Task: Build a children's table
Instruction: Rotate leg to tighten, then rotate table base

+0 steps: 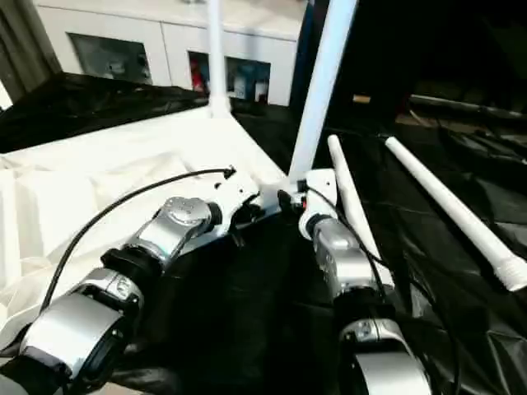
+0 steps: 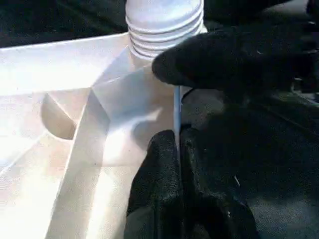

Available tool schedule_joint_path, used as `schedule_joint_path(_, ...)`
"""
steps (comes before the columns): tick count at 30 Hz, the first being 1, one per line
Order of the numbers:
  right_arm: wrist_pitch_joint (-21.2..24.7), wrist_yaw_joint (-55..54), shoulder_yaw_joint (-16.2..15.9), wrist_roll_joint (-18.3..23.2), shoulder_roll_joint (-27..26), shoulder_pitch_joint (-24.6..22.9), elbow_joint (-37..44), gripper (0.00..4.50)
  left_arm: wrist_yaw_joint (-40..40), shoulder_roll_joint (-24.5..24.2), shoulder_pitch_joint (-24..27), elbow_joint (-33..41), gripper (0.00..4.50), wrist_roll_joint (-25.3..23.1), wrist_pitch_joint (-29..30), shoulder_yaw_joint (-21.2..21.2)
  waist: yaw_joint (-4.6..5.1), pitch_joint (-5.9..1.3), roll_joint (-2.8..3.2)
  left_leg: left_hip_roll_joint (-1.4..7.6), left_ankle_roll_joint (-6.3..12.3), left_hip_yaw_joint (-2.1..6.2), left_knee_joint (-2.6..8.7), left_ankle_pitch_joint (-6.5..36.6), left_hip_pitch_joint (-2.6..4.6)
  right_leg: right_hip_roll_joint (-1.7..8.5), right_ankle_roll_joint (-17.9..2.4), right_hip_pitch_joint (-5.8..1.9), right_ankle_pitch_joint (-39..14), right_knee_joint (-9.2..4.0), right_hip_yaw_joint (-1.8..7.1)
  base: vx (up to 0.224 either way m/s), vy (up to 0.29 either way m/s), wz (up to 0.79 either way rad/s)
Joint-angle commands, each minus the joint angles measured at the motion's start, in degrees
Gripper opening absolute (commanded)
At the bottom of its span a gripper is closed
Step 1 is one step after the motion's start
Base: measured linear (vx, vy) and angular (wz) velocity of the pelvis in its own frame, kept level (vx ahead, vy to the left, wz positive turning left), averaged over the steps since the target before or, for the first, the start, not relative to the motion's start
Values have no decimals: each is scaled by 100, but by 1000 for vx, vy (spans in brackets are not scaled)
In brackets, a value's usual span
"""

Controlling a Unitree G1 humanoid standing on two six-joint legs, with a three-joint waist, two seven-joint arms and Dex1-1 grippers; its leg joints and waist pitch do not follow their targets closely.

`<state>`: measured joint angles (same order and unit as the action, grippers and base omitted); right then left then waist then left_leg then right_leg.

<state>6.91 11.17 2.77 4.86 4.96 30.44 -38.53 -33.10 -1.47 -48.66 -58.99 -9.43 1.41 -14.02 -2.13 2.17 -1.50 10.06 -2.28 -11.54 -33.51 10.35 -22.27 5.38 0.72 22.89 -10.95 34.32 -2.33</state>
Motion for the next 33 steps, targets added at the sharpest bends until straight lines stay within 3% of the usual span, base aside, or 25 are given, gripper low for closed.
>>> schedule_joint_path(1, 114, 15, 22, 32, 88, -126, 137, 375, 363, 16, -86, -43, 0, 35, -298, 182, -24, -331, -89, 311, 497, 131, 385, 907, 115, 323, -1272, -222, -572, -390, 194, 0, 0, 0)
schedule_joint_path(2, 235, 44, 162, 115, 210, -283, 533, 375, 694, -24, -154, -79, 0, -26, -803, 247, -25, -329, -90, 300, 545, 132, 381, 843, 100, 320, -1283, -237, -477, -386, 192, 0, 0, 0)
schedule_joint_path(3, 282, 39, 215, 125, 257, -358, 695, 382, 753, -27, -183, -61, 28, 52, -902, 342, -42, -344, -92, 308, 616, 135, 367, 722, 97, 310, -1279, -256, -231, -358, 192, 0, 0, 0)
schedule_joint_path(6, 339, 38, 250, 113, 323, -497, 918, 383, 935, -10, -238, 69, 57, 384, -936, 721, -49, -410, -83, 294, 820, 127, 293, 161, 83, 302, -1559, -284, 768, -219, 176, 0, 0, 0)
schedule_joint_path(7, 332, 21, 238, 116, 317, -552, 961, 383, 1205, -81, -268, 149, 66, 392, -1082, 816, -34, -398, -79, 293, 935, 118, 281, 73, 68, 300, -1672, -268, 1054, -209, 171, 0, 0, 0)
schedule_joint_path(9, 337, -10, 218, 109, 293, -611, 1007, 383, 1506, -172, -281, 244, 79, 376, -1223, 895, -17, -378, -77, 299, 997, 110, 280, 235, 77, 301, -1697, -262, 891, -230, 162, 0, 0, 0)
schedule_joint_path(13, 379, -14, 104, 58, 218, -684, 1107, 383, 1698, -480, -177, 592, 119, 254, -933, 919, -28, -333, -46, 330, 769, 101, 314, 560, 126, 281, -1648, -221, 197, -274, 171, 0, 0, 0)
schedule_joint_path(15, 586, 178, -156, 2, 158, -820, 1419, 383, 1716, -1096, 269, 1460, 134, -21, -202, 1044, -23, -316, -68, 340, 698, 119, 340, 555, 89, 277, -1591, -247, 169, -250, 168, 0, 0, 0)
schedule_joint_path(16, 586, 178, -156, 2, 158, -820, 1419, 383, 1716, -1096, 269, 1460, 144, -21, -202, 1044, -3, -317, -40, 334, 641, 120, 348, 618, 94, 270, -1515, -241, 52, -256, 167, 0, 0, 0)
schedule_joint_path(17, 616, 256, -228, -16, 151, -846, 1466, 383, 1678, -1283, 428, 1752, 153, -105, 15, 1086, -2, -324, -19, 337, 542, 103, 339, 731, 154, 264, -1519, -201, -71, -272, 176, 0, 0, 0)
schedule_joint_path(18, 630, 302, -264, -30, 146, -861, 1490, 383, 1675, -1391, 518, 1908, 163, -141, 116, 1096, 3, -313, -3, 340, 457, 104, 354, 750, 144, 251, -1517, -194, -114, -281, 180, 0, 0, 0)
schedule_joint_path(19, 644, 345, -303, -35, 126, -872, 1510, 383, 1587, -1613, 691, 2221, 163, -242, 366, 1117, 12, -314, -61, 340, 424, 92, 354, 778, 146, 241, -1511, -190, -127, -276, 178, 0, 0, 0)
schedule_joint_path(21, 643, 387, -336, -35, 109, -873, 1517, 383, 1520, -1828, 855, 2525, 181, -339, 622, 1141, -16, -311, -3, 358, 342, 111, 366, 700, 150, 261, -1480, -181, -127, -249, 181, 0, 0, 0)
schedule_joint_path(22, 642, 407, -359, -34, 84, -854, 1500, 383, 1329, -2134, 1083, 2930, 187, -492, 1035, 1165, -20, -311, -22, 371, 265, 97, 366, 684, 193, 246, -1481, -157, -57, -247, 178, 0, 0, 0)
schedule_joint_path(23, 643, 428, -396, -28, 63, -815, 1458, 383, 1171, -2616, 1431, 3575, 195, -821, 1689, 1194, -17, -291, -55, 354, 264, 94, 376, 626, 158, 233, -1456, -161, -52, -237, 180, 0, 0, 0)
schedule_joint_path(24, 643, 428, -396, -28, 63, -815, 1458, 383, 1171, -2616, 1431, 3575, 206, -821, 1689, 1194, -33, -307, -25, 383, 231, 115, 378, 610, 170, 275, -1457, -182, -30, -212, 176, 0, 0, 0)
schedule_joint_path(25, 666, 442, -420, -22, 63, -796, 1448, 383, 1188, -2898, 1652, 4034, 217, -1092, 2177, 1252, 1, -287, -96, 344, 233, 86, 375, 529, 152, 227, -1406, -166, -17, -224, 179, 0, 0, 0)
schedule_joint_path(26, 675, 453, -434, -22, 61, -776, 1428, 383, 1223, -3101, 1790, 4311, 217, -1322, 2502, 1325, -2, -288, -50, 351, 223, 103, 370, 441, 147, 247, -1402, -179, 38, -197, 186, 0, 0, 0)
schedule_joint_path(27, 691, 461, -442, -24, 59, -770, 1431, 383, 1245, -3247, 1892, 4521, 226, -1467, 2744, 1359, 5, -282, -72, 350, 211, 89, 369, 452, 158, 236, -1385, -168, 15, -213, 186, 0, 0, 0)
schedule_joint_path(28, 691, 491, -461, -32, 57, -749, 1401, 383, 1240, -3383, 1974, 4660, 244, -1579, 2980, 1416, 3, -270, -57, 331, 182, 92, 369, 471, 152, 234, -1367, -165, -34, -211, 193, 0, 0, 0)
schedule_joint_path(29, 690, 512, -475, -37, 57, -740, 1386, 383, 1232, -3459, 2025, 4741, 244, -1636, 3116, 1445, 3, -257, -83, 330, 128, 84, 376, 608, 172, 222, -1340, -137, -178, -234, 195, 0, 0, 0)
schedule_joint_path(33, 671, 588, -528, -63, 8, -672, 1297, 383, 975, -3878, 2315, 5054, 268, -1860, 3698, 1372, -22, -234, -87, 329, -109, 103, 412, 1138, 195, 228, -1190, -92, -775, -283, 209, 0, 0, 0)
